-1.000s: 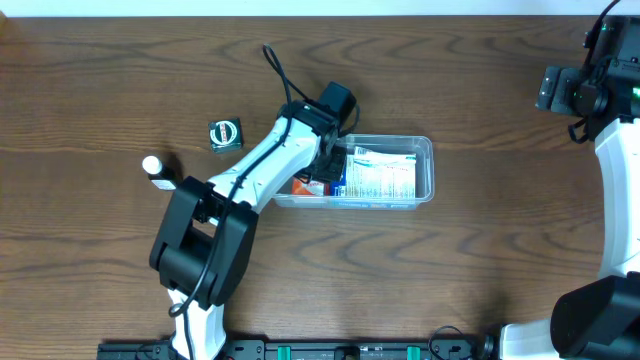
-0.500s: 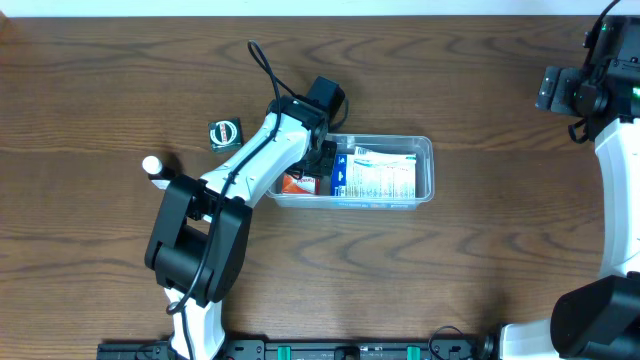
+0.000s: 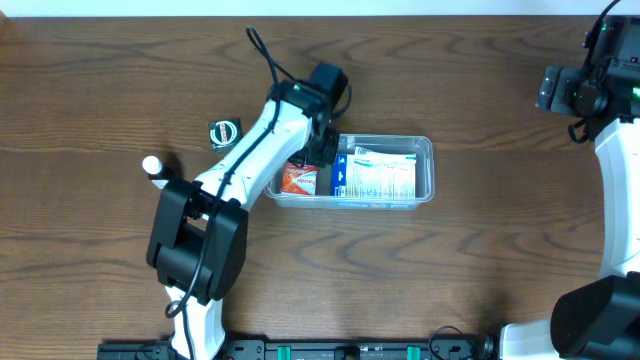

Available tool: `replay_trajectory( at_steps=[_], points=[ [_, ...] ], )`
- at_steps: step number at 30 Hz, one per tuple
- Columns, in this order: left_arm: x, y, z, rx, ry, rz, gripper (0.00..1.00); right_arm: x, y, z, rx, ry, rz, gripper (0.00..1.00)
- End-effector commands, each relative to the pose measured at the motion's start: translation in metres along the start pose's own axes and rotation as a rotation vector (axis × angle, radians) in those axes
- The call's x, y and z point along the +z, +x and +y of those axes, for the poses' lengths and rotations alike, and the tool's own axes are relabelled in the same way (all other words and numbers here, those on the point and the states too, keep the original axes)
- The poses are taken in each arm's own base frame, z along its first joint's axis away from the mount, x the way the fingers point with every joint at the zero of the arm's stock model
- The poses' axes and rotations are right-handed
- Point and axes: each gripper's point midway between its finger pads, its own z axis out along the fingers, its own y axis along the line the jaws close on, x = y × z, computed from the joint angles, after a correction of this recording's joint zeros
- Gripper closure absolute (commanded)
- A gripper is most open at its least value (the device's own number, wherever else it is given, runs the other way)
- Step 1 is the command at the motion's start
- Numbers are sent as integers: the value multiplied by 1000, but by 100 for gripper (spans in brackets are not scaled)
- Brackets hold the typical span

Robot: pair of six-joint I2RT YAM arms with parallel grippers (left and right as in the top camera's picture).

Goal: Pack container
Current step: 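Open the left gripper, lift out and move to the green tin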

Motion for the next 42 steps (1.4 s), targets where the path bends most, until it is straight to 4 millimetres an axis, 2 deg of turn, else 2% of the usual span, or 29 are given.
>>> replay_trajectory(
  at_steps=[1,3,5,7,8,10,12,16,19,24,30,42],
  points=[
    [-30,-15,-3,-6,10,-47,76,1,1,-2,17,3,3,1],
    [-50,-16,-3,-6,15,-64,75,1,1,-2,17,3,3,1],
    [-69,-17,-3,-6,22,-88,61,1,1,-2,17,3,3,1],
    [-85,-17,-1,5,27,-118,33,1,1,-2,17,3,3,1],
    [-93,-18,3,5,24,-141,23,1,1,-2,17,3,3,1],
    [-105,-21,15,-17,8,-175,18,1,1,-2,17,3,3,1],
    [-112,-25,33,-57,-2,-196,18,1,1,-2,17,3,3,1],
    [-115,-34,81,-121,-29,-213,13,1,1,-2,17,3,3,1],
    [-110,-42,115,-116,-56,-216,6,1,1,-2,17,3,3,1],
    [-89,-48,167,-198,-69,-186,4,1,1,-2,17,3,3,1],
    [-54,-46,185,-221,-28,-105,4,1,1,-2,17,3,3,1],
    [11,-53,191,-391,-28,-22,5,1,1,-2,17,3,3,1]
  ],
)
